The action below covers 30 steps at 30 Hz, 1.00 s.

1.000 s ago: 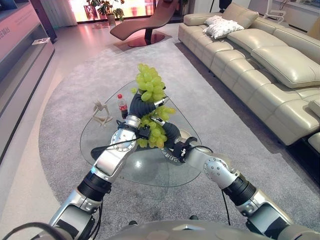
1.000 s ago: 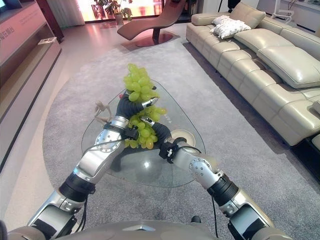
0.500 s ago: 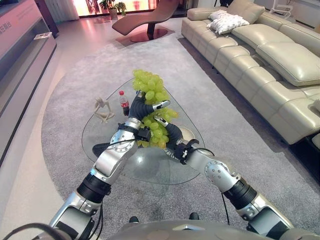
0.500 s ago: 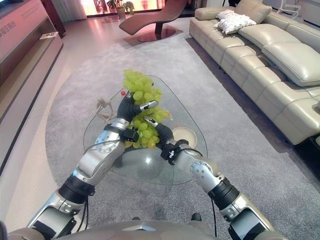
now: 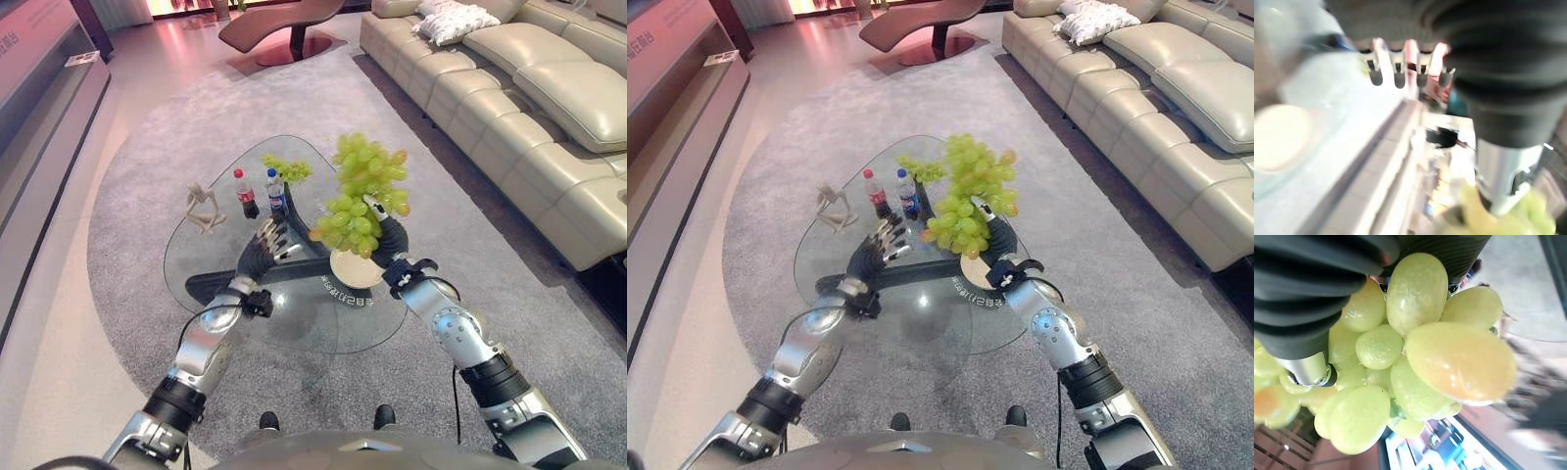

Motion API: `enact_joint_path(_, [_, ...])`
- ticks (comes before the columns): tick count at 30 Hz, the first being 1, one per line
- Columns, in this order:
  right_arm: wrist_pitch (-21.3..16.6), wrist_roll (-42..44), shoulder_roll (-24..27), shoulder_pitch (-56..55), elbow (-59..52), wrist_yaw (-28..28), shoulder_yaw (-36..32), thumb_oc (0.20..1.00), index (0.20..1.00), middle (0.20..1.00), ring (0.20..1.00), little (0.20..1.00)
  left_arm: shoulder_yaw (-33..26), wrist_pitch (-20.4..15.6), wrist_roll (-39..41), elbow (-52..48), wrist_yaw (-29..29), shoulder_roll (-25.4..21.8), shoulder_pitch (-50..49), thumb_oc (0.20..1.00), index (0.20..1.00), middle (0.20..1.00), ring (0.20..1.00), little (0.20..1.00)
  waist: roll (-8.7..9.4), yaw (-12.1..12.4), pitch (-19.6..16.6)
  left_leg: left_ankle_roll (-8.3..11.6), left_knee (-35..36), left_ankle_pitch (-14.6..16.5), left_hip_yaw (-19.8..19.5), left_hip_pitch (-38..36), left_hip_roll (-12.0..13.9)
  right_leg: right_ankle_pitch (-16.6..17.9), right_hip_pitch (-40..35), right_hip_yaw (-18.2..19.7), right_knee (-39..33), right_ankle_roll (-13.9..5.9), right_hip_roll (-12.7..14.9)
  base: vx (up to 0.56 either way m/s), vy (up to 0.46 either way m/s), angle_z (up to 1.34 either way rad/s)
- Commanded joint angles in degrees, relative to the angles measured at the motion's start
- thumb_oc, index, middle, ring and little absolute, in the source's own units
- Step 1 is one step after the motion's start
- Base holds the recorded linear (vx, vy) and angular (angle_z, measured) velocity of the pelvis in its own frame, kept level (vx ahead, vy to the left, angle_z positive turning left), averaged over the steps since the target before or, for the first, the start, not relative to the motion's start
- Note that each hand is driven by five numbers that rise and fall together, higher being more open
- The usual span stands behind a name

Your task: Pick up fruits into the plate

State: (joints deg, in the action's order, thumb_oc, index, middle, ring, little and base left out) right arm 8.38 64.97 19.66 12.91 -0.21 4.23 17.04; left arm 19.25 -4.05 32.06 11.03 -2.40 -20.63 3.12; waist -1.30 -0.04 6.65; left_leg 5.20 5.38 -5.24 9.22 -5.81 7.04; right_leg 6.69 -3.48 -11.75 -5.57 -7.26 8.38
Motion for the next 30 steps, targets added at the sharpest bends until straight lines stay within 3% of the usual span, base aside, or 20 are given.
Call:
enact_joint_path(1, [-4.39, -2.36, -0.95, 3.12, -1.82, -2.92, -4.90, 0.200, 0.200, 0.200, 0.200, 0.200, -1.85, -5.43, -0.94, 4.89, 2.06, -2.24, 1.98, 1.000, 1.000, 1.000, 1.000, 1.000, 1.73, 0.94, 2.50, -0.95, -1.78, 7.52, -1.80, -0.28, -1.09, -8.33, -3.25, -1.59, 3.89, 0.38, 0.84, -0.01, 0.024, 0.03])
enact_joint_path(13, [-5.49, -10.18, 3.20, 10.07, 11.91, 0.18, -8.39, 0.200, 0.200, 0.200, 0.200, 0.200, -6.06, -7.99, -2.64, 28.67, -3.99, 0.27, 3.34, 1.000, 1.000, 1.000, 1.000, 1.000, 1.11, 1.62, 9.86, -1.01, -3.16, 6.50, -3.97, 6.31, -2.09, -9.25, 3.03, -1.18, 7.14, 1.36, 0.33, -0.09, 0.008, 0.06])
enact_joint_path(17, [-6.50, -15.68, 6.81, 15.25, 21.13, 2.37, -8.88, 0.200, 0.200, 0.200, 0.200, 0.200, -6.77, -8.92, -5.46, 36.19, -8.05, 1.10, 5.55, 1.000, 1.000, 1.000, 1.000, 1.000, 0.30, 2.71, 14.72, -1.28, -4.70, 5.85, -6.04, 10.90, -3.44, -9.94, 7.24, -0.72, 9.75, 2.45, -0.51, -0.13, -0.009, 0.11])
enact_joint_path(25, [-7.21, -24.77, 15.33, 27.19, 39.72, 5.02, -7.85, 0.200, 0.200, 0.200, 0.200, 0.200, -5.87, -9.19, -9.02, 44.64, -9.09, 0.97, 7.94, 1.000, 1.000, 1.000, 1.000, 1.000, -1.33, 5.27, 22.47, -1.66, -9.28, 5.34, -8.60, 18.39, -6.16, -10.62, 14.47, -1.64, 15.06, 3.59, -1.18, -0.06, -0.022, 0.10])
enact_joint_path(28, [-7.58, -28.82, 17.80, 29.38, 43.46, 6.44, -7.32, 0.200, 0.200, 0.200, 0.200, 0.200, -4.34, -8.37, -14.70, 45.21, -10.29, 0.58, 8.09, 1.000, 1.000, 1.000, 1.000, 1.000, -1.94, 5.78, 23.14, -1.85, -9.94, 4.84, -8.82, 21.38, -6.83, -10.52, 17.61, -2.02, 16.25, 3.60, -1.15, -0.04, 0.007, 0.07])
enact_joint_path(30, [-6.75, -33.31, 20.25, 32.10, 47.30, 9.82, -5.56, 0.200, 0.200, 0.200, 0.200, 0.200, 0.07, -7.09, -21.95, 46.26, -14.00, -0.21, 9.00, 1.000, 1.000, 1.000, 1.000, 1.000, -2.66, 6.48, 23.15, -1.95, -10.66, 4.10, -9.24, 25.01, -7.21, -10.35, 21.53, -2.46, 17.99, 3.62, -1.00, -0.02, -0.005, 0.11])
